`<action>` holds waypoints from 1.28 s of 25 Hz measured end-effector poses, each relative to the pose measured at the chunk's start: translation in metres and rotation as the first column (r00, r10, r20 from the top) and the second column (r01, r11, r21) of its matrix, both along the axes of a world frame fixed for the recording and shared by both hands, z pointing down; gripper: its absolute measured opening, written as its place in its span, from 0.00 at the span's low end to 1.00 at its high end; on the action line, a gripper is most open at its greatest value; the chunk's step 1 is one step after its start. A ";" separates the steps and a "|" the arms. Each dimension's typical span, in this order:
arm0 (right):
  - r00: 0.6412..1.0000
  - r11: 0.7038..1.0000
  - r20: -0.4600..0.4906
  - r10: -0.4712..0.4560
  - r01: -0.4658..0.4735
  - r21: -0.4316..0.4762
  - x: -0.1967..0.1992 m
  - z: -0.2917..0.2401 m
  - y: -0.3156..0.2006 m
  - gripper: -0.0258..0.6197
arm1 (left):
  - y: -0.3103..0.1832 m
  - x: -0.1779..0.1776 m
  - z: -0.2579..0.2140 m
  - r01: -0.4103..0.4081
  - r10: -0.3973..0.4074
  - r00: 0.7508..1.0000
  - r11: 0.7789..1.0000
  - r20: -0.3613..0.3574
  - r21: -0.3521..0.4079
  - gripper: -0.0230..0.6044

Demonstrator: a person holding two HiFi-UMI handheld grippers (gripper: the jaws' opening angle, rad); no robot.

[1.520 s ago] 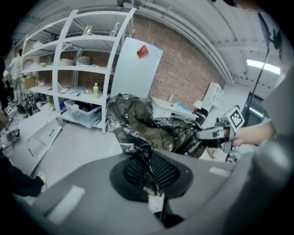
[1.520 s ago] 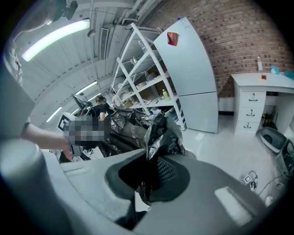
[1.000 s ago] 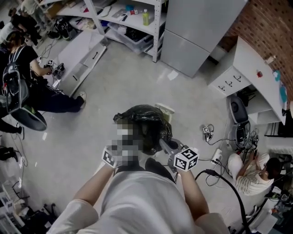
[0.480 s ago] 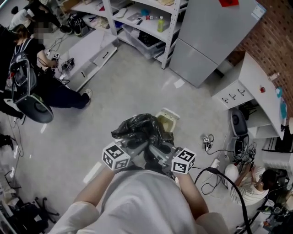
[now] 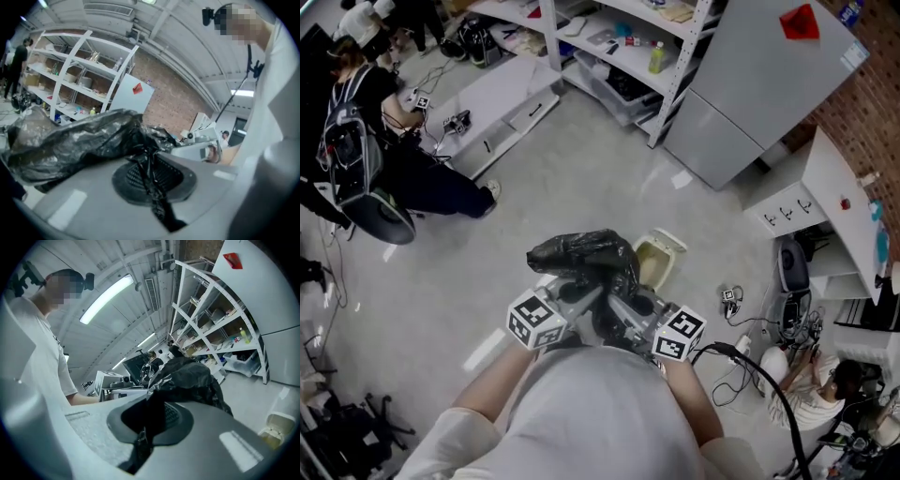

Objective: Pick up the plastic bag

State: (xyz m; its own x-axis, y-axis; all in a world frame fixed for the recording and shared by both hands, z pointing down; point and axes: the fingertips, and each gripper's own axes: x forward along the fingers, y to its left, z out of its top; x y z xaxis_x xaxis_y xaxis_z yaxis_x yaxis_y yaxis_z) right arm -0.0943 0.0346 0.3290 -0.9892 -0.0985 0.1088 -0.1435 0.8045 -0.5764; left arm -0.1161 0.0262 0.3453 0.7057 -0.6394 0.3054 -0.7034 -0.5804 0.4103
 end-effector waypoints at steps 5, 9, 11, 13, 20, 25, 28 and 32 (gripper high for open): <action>0.998 0.998 -0.047 0.037 -0.035 0.044 -0.019 0.001 0.000 0.04 | 0.015 -0.032 -0.010 0.034 -0.034 0.999 0.999 0.031 0.008 0.04; 0.995 0.996 -0.088 0.047 -0.039 0.083 -0.035 0.005 0.004 0.04 | 0.025 -0.053 -0.006 0.056 -0.056 0.996 0.998 0.063 0.008 0.04; 0.994 0.995 -0.095 0.059 -0.051 0.083 -0.040 0.009 0.003 0.04 | 0.027 -0.060 -0.001 0.065 -0.064 0.996 0.998 0.065 -0.001 0.04; 0.993 0.995 -0.100 0.066 -0.058 0.084 -0.042 0.011 0.001 0.04 | 0.027 -0.064 0.001 0.069 -0.069 0.995 0.998 0.074 -0.002 0.04; 0.991 0.992 -0.105 0.077 -0.066 0.107 -0.044 0.010 -0.004 0.04 | 0.030 -0.070 -0.004 0.092 -0.094 0.989 0.996 0.114 0.023 0.04; 0.993 0.993 -0.101 0.063 -0.052 0.102 -0.042 0.008 -0.008 0.04 | 0.030 -0.068 -0.002 0.120 -0.122 0.986 0.993 0.117 0.021 0.04; 0.994 0.994 -0.101 0.046 -0.036 0.102 -0.043 0.009 -0.009 0.04 | 0.027 -0.067 -0.001 0.131 -0.132 0.984 0.991 0.118 0.021 0.04; 0.994 0.994 -0.101 0.031 -0.020 0.103 -0.048 0.010 -0.007 0.04 | 0.025 -0.070 -0.001 0.146 -0.147 0.982 0.989 0.114 0.021 0.04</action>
